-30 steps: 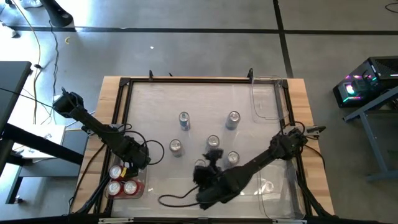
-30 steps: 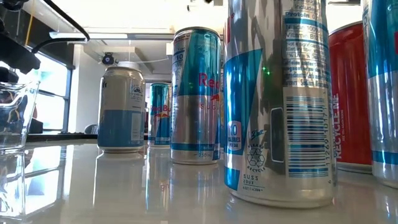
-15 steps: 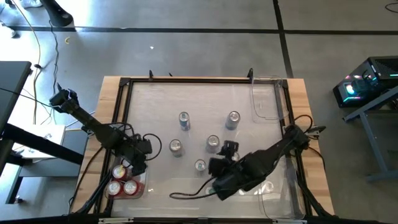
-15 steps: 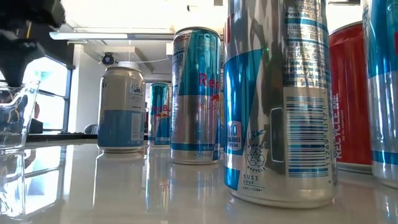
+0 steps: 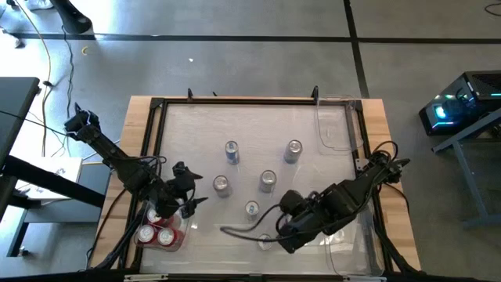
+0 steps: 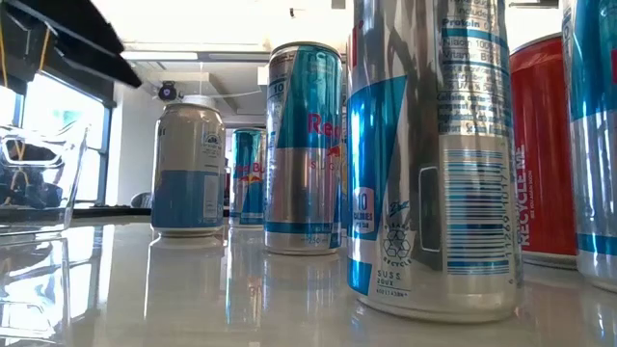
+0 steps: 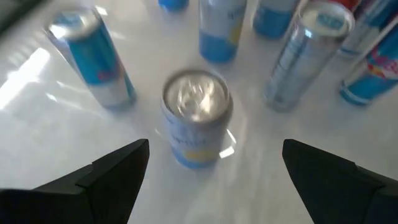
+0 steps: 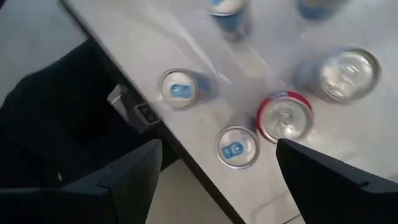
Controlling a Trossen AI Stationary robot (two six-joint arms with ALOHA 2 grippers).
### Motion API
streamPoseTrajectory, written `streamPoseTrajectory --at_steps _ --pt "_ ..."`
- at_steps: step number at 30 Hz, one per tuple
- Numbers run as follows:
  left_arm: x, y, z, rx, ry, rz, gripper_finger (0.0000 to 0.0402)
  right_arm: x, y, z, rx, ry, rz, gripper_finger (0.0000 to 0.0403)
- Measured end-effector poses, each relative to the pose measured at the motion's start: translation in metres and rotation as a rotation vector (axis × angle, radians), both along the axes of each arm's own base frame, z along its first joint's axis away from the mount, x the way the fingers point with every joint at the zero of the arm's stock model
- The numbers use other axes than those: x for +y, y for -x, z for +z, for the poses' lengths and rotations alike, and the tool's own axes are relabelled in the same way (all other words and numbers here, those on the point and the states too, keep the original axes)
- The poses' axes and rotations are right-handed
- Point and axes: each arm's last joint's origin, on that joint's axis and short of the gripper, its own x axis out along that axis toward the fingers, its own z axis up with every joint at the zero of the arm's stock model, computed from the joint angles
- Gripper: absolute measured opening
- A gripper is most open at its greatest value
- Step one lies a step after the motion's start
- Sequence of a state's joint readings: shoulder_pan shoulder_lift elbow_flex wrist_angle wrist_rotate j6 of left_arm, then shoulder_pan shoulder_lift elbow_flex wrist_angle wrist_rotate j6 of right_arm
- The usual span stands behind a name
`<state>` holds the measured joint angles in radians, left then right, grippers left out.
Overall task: Sort soda cans
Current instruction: Put the bottom right red soda can into the bottom left transparent bin
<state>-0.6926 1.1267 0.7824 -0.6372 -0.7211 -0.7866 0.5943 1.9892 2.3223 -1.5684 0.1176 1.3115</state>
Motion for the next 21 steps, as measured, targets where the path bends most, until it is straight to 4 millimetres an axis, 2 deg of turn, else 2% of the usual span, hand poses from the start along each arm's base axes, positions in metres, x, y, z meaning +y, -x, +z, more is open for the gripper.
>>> streamPoseTrajectory --at_steps 2,5,10,13,16,21 --pt "-0.001 0.000 0.002 -0.035 -0.030 0.007 0.0365 -0.003 -0.003 -0.010 0.053 -0.015 -0.058 0.0311" --pt "-0.003 0.001 0.003 -0.066 -0.077 0.012 0.0365 -0.008 -0.009 -0.036 0.182 -0.024 -0.124 0.0311" --pt "-0.005 0.003 0.004 -0.092 -0.142 0.008 0.0365 -0.026 -0.009 -0.073 0.388 -0.060 -0.225 0.0311" --pt "-0.007 0.005 0.004 -0.091 -0.154 -0.006 0.0365 -0.035 -0.012 -0.082 0.399 -0.068 -0.265 0.0311" --pt "-0.009 0.007 0.003 -0.081 -0.173 -0.021 0.0365 -0.044 -0.017 -0.084 0.389 -0.081 -0.305 0.0311" --pt "-0.010 0.008 0.002 -0.089 -0.196 -0.012 0.0365 -0.050 -0.025 -0.095 0.392 -0.132 -0.278 0.0314"
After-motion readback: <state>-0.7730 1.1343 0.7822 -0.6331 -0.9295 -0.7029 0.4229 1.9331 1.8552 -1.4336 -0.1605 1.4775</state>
